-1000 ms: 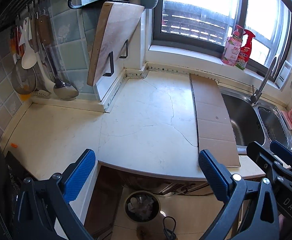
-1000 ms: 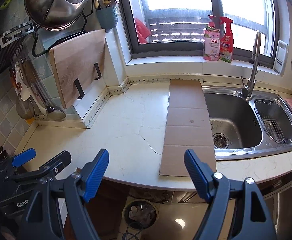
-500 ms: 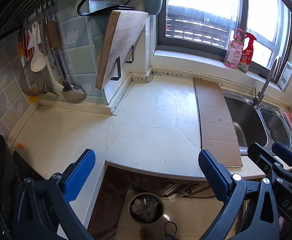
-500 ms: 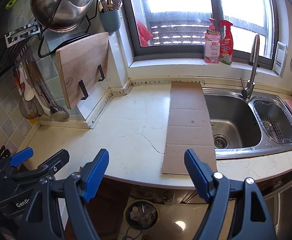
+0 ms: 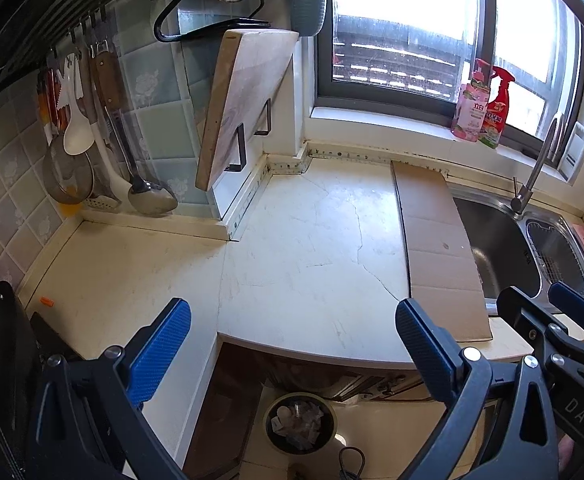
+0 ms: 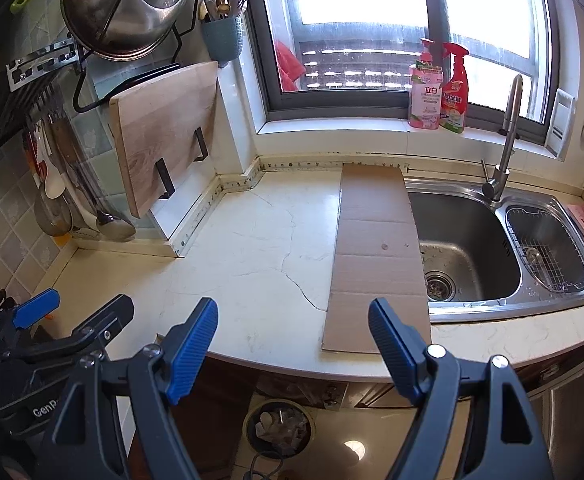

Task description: Collect trash

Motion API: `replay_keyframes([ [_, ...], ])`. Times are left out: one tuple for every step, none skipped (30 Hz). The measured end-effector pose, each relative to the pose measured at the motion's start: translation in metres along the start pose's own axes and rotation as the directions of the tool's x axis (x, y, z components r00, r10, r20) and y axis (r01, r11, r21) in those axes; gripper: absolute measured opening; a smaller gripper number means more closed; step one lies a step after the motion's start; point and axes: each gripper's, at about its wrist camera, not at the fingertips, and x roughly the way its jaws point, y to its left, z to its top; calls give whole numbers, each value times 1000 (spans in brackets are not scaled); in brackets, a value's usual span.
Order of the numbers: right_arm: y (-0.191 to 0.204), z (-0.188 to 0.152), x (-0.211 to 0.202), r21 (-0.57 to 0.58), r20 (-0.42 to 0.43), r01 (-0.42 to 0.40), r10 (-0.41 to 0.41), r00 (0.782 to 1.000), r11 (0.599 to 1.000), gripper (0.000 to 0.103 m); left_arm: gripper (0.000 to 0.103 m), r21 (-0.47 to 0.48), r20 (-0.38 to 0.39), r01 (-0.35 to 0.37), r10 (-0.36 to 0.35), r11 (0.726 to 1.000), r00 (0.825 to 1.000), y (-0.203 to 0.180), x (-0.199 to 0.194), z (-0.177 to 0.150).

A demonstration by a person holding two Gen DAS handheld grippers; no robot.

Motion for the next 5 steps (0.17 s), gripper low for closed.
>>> replay_keyframes([
  [1, 0, 1, 3, 1, 3, -3, 1000, 1000, 78, 101, 2, 2, 0, 0, 1000, 1000, 1, 1, 1],
  [2, 1, 3, 6, -1, 7, -7, 1000, 1000, 78, 101, 5, 3, -1, 1, 1000, 1000, 2, 4, 3],
  [4, 2, 6, 9, -4, 10, -10, 1000, 1000, 78, 101, 9, 3, -1, 1, 1000, 1000, 3, 6, 4],
  [4, 2, 8, 14, -7, 11, -11, 1000, 1000, 78, 101, 12, 3, 1, -1, 1000, 1000, 5, 9, 5],
  [6, 2, 11, 18, -12, 12, -11, 1000, 1000, 78, 101, 15, 0, 4, -4, 1000, 1000, 7, 12, 6],
])
